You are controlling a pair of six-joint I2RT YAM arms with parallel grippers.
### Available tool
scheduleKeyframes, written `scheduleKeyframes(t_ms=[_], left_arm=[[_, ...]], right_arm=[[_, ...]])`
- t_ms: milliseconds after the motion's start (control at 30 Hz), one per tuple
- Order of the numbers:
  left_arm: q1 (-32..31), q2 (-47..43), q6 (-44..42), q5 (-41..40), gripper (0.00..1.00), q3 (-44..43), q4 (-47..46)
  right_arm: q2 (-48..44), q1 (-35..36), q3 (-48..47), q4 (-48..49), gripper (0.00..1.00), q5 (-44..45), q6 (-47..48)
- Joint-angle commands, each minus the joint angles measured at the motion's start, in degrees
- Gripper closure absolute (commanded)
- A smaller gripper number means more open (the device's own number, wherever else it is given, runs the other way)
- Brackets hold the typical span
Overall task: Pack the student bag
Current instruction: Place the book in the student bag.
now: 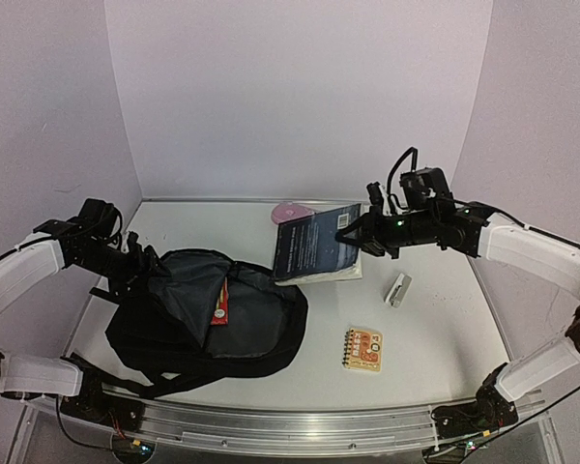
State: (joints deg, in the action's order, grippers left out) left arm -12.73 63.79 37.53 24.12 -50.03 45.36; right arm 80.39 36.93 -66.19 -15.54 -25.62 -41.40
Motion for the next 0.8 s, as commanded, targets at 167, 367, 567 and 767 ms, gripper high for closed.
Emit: scheduleKeyframes(t_ms=[167, 367, 567, 767], left_arm=[[0.3, -3.9, 1.3, 7.0, 0.97, 0.4, -10.2], [0.3, -9.4, -1.7, 14.9, 1.0, -2.8, -18.4], [0.3, -9.5, -3.4, 20.9, 1.0, -7.1, -22.6], [0.3, -7.5, -5.0, 23.5, 1.0, -10.3, -22.7]], right_arm=[[2.4, 1.6, -0.5, 11.5, 1.0, -8.6, -7.5], [0.3, 3.3, 4.3, 25.0, 1.0, -10.2, -20.0], [2.0, 8.6, 3.7, 30.0, 1.0, -6.7, -23.8], [3.2, 13.7, 4.0, 40.9, 1.0, -3.6, -28.3]])
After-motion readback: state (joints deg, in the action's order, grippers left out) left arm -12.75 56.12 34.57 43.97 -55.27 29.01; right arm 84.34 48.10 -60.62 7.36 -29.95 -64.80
